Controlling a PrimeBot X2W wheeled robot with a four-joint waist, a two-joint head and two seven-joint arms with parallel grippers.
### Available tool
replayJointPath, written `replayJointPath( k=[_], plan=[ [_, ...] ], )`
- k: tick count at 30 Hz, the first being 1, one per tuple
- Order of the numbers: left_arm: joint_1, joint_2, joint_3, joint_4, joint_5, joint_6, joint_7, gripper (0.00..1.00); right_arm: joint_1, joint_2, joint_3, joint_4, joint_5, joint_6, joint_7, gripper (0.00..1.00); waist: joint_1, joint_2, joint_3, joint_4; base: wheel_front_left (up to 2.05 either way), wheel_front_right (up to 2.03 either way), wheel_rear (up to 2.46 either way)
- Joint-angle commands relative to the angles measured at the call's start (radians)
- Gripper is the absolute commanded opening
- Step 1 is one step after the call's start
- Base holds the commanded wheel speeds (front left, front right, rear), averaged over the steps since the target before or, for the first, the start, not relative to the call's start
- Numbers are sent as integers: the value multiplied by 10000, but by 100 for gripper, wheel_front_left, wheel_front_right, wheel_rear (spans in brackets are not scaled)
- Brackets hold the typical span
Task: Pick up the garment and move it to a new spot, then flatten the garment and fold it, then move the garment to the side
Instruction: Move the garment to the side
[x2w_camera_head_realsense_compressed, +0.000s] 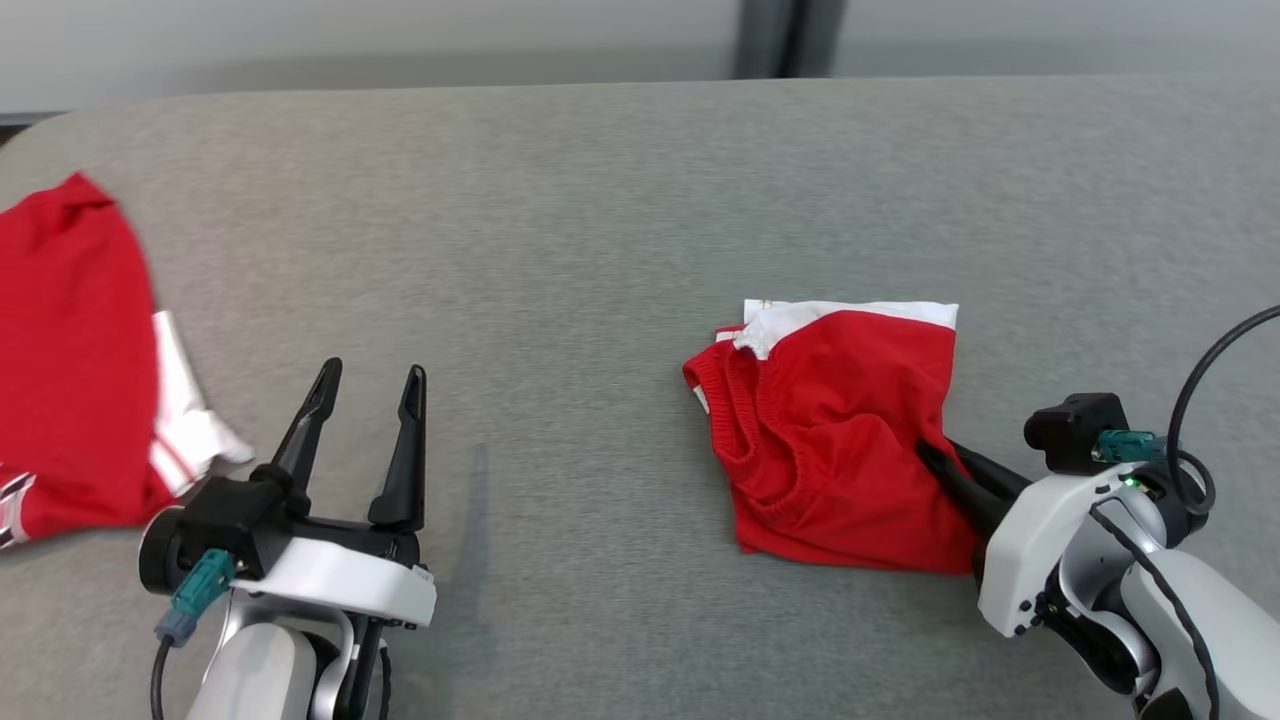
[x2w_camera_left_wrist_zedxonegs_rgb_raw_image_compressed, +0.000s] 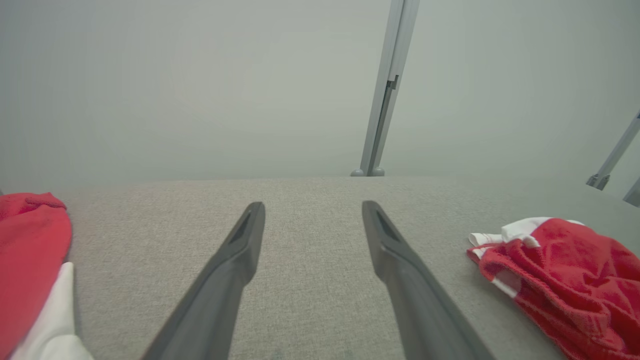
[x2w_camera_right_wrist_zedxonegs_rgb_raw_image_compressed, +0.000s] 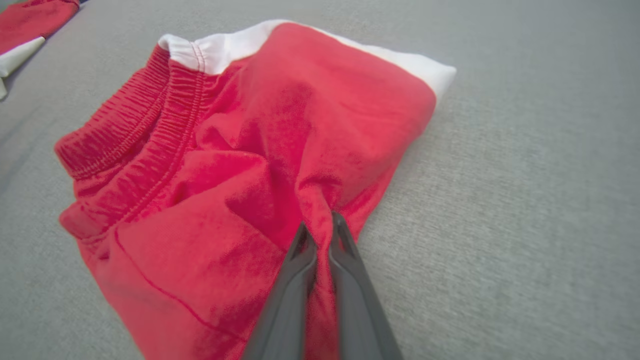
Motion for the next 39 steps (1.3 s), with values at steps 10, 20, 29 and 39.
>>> replayJointPath(
  k=[10, 20, 29, 39],
  plan=[
    [-611, 396, -143, -776, 201, -81, 331, 100, -1268, -816, 521, -194, -789, 1, -320, 0, -1, 0, 1169, -1520, 0, 0, 0],
    [-1404, 1093, -94, -1698, 514, -137, 846, 100, -2682, -2362, -329, 886, -2044, 1, -1184, 0, -1, 0, 2910, -2579, 0, 0, 0],
    [-1900, 1454, -216, -2384, 718, -162, 1348, 100, -3827, -2840, -1759, 2440, -2576, 1, -2066, 0, -1, 0, 3907, -2918, 0, 0, 0],
    [-1959, 1640, -314, -2511, 755, -117, 1559, 100, -4770, -2442, -2755, 3764, -3185, -1, -2883, 0, -1, 0, 4432, -2969, 0, 0, 0]
  ],
)
